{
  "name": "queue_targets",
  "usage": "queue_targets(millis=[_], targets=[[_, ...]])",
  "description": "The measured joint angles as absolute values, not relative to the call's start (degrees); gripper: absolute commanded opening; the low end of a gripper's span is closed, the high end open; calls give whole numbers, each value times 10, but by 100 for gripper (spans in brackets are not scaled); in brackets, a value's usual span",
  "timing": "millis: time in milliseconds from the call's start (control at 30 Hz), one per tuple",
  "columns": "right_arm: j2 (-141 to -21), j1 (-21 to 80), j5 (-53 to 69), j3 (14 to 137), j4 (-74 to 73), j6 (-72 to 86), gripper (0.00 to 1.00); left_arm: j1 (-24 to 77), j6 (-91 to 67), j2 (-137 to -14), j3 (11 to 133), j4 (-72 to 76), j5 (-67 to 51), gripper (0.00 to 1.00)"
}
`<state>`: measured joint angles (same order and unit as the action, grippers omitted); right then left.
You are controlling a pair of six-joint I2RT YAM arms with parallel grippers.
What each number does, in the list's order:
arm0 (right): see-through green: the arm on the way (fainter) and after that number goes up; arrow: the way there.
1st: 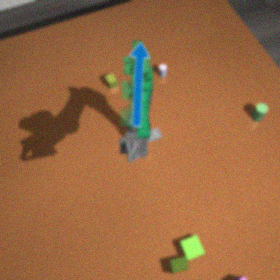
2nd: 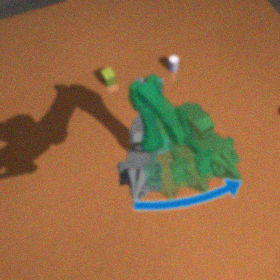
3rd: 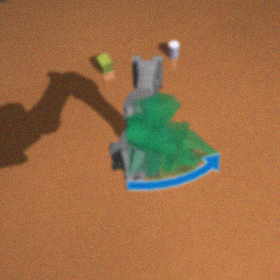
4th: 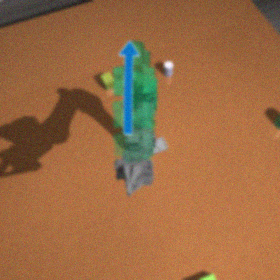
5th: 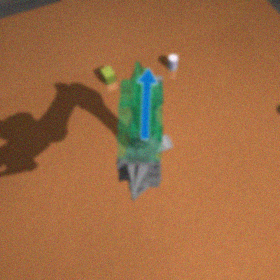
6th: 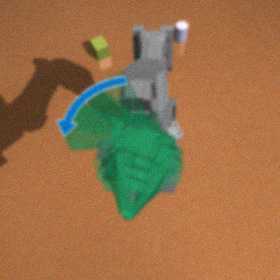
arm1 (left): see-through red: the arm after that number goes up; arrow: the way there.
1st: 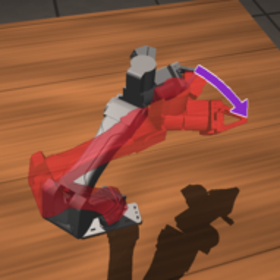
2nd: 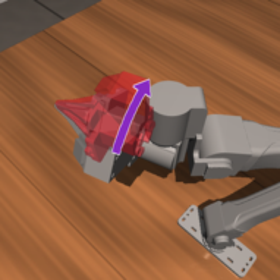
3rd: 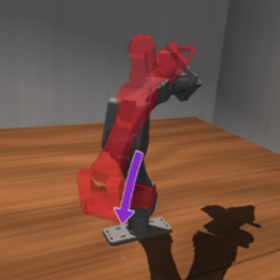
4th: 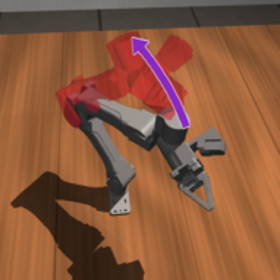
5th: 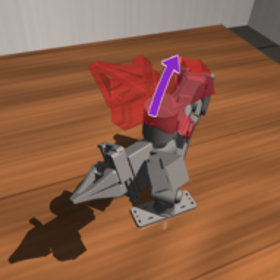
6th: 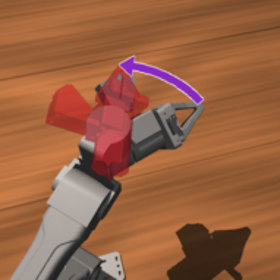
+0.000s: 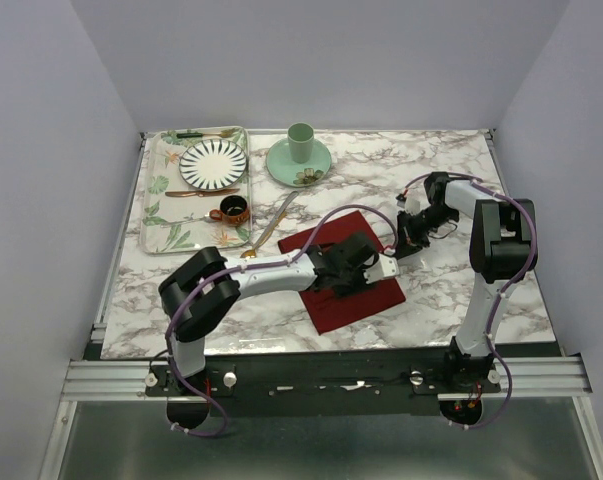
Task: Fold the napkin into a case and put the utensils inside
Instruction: Smooth out the square-folded napkin at the center of the board.
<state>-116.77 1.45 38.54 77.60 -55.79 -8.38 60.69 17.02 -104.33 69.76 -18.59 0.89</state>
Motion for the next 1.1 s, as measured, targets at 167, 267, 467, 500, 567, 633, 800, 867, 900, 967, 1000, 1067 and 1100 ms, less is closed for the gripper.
queue_targets(millis=[167,267,467,500,567,633,800,867,900,967,1000,1067,1100], targets=[[-1168,15,387,775,-558,-84,1,609,163,-1068,714,-185,9,57],[-1168,15,388,775,-558,-84,1,609,160,-1080,721,-184,8,57],[-1168,15,392,773,-558,-84,1,609,158,-1094,725,-184,8,55],[-1168,15,392,772,-558,-84,1,609,158,-1097,725,-184,8,53],[-1168,15,393,772,-558,-84,1,609,158,-1100,726,-184,8,53],[-1168,15,393,772,-558,-84,1,609,158,-1102,726,-184,8,54],[-1168,15,393,771,-558,-84,1,609,160,-1102,727,-185,4,63],[-1168,15,393,771,-558,-84,1,609,160,-1102,728,-186,4,63],[-1168,15,393,771,-558,-84,1,609,161,-1102,728,-187,3,64],[-1168,15,393,771,-558,-84,1,609,161,-1102,729,-190,3,63],[-1168,15,393,771,-558,-84,1,609,162,-1102,730,-191,3,61],[-1168,15,393,771,-558,-84,1,609,163,-1103,732,-194,3,59],[-1168,15,393,771,-558,-84,1,609,163,-1103,732,-194,2,55]])
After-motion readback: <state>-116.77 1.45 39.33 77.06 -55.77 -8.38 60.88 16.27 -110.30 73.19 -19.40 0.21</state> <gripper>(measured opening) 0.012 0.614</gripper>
